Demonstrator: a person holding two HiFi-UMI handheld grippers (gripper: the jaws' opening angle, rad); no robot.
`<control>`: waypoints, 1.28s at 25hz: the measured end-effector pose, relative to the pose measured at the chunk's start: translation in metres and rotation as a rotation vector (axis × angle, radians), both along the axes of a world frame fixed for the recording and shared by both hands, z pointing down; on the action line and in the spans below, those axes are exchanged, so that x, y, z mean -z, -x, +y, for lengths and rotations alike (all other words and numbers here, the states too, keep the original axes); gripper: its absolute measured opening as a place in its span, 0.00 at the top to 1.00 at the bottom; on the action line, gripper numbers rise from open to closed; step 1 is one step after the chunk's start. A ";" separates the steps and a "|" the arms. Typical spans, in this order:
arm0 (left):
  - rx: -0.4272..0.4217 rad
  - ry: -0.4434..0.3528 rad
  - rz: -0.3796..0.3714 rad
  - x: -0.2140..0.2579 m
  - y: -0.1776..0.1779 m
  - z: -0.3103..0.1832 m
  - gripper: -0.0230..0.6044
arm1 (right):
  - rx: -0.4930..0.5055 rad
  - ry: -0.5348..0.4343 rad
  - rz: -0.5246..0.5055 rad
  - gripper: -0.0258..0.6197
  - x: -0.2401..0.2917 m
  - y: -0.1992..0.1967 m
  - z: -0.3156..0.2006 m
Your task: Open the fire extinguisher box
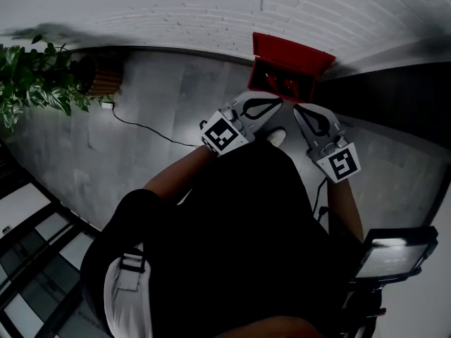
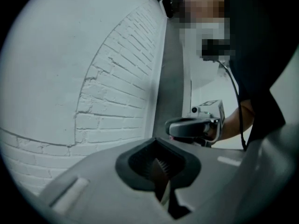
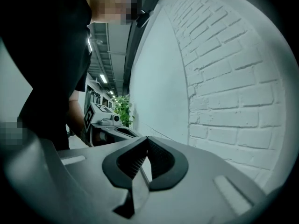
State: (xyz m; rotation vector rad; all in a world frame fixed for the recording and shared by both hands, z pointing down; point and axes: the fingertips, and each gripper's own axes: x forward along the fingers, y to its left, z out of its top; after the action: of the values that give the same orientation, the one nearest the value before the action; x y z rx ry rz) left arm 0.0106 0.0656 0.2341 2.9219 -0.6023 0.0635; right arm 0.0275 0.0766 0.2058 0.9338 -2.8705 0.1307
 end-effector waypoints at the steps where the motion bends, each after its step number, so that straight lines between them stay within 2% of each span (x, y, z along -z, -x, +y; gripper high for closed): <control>1: 0.000 -0.010 0.006 0.006 0.001 0.003 0.96 | -0.001 -0.006 -0.005 0.95 0.007 0.001 0.002; 11: -0.024 -0.075 0.046 0.063 -0.002 0.008 0.96 | -0.035 -0.068 -0.021 0.95 0.043 -0.003 0.006; 15: -0.027 -0.108 0.049 0.063 -0.004 0.007 0.96 | -0.041 -0.064 -0.032 0.95 0.040 -0.006 0.003; 21: -0.032 -0.070 0.032 0.065 -0.003 0.008 0.96 | -0.045 -0.049 -0.034 0.95 0.032 -0.006 0.002; 32: -0.032 -0.122 0.017 0.056 -0.008 0.009 0.96 | -0.054 -0.040 -0.035 0.95 0.025 -0.007 0.005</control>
State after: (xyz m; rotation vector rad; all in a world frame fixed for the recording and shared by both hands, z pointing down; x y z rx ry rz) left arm 0.0182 0.0743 0.1783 3.0472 -0.5763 0.0053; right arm 0.0349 0.0815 0.1810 1.0264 -2.8913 0.0967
